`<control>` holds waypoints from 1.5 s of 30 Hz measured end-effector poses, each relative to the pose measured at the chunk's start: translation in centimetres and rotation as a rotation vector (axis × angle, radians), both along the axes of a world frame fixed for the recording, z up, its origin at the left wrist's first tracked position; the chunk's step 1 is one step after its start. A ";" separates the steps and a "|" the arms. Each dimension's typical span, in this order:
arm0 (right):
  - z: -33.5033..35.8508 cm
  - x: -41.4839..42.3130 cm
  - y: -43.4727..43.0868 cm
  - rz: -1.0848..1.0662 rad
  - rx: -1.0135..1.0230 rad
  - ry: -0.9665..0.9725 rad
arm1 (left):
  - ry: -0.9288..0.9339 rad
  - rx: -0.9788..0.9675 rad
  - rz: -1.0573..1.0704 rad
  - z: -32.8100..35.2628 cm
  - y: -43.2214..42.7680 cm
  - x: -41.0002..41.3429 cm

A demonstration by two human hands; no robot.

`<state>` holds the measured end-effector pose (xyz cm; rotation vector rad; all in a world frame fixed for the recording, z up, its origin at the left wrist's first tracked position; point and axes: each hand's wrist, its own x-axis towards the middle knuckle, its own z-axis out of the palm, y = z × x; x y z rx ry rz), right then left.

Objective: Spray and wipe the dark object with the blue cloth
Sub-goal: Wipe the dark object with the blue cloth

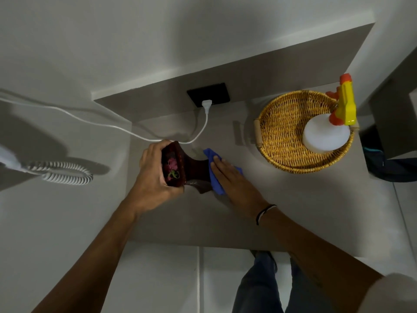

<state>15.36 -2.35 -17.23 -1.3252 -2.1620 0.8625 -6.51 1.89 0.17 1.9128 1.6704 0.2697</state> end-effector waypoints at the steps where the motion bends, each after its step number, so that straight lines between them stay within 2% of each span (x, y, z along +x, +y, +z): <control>1: 0.0 0.1 0.1 0.002 0.024 0.001 | 0.020 0.004 0.013 0.0 0.2 0.2; 6: 1.2 1.9 0.8 -0.160 -0.067 0.144 | 0.231 0.128 0.078 -0.2 0.3 3.1; 9: 1.2 3.2 0.8 -0.273 -0.099 0.227 | 0.337 0.085 0.141 -0.2 0.1 4.7; 12: 1.4 3.9 0.7 -0.282 -0.080 0.269 | 0.371 -0.003 0.086 0.3 0.0 4.6; 15: 1.9 4.5 0.4 -0.206 0.001 0.277 | 0.340 0.005 -0.208 1.1 0.2 2.7; 18: 2.4 4.9 -0.1 -0.160 0.018 0.293 | 0.473 0.081 -0.622 1.5 1.2 0.2; 22: 2.2 5.2 -1.2 -0.155 0.019 0.305 | 0.510 0.250 -0.744 1.6 2.7 -0.3; 24: 2.1 5.2 -1.7 -0.164 0.028 0.310 | 0.480 0.293 -0.716 1.5 3.0 -0.1; 31: 2.3 4.3 -2.4 -0.181 0.031 0.355 | 0.255 0.157 -0.295 1.0 1.4 -1.0; 34: 3.7 2.8 -1.8 -0.193 0.060 0.400 | 0.159 0.117 -0.194 0.3 0.4 -1.9; 37: 5.6 0.0 -1.3 -0.082 0.099 0.438 | 0.125 0.108 -0.137 -0.3 -0.5 -2.5; 40: 5.4 -3.6 -1.6 0.085 0.178 0.289 | 0.128 0.179 -0.162 -0.6 -1.0 -2.6; 42: 4.1 -3.8 -1.6 0.074 0.154 0.201 | 0.147 0.211 -0.140 -0.3 -1.2 -2.8; 45: 2.3 -0.9 -1.4 0.033 -0.102 0.092 | 0.194 0.200 -0.090 -0.1 -1.7 -3.5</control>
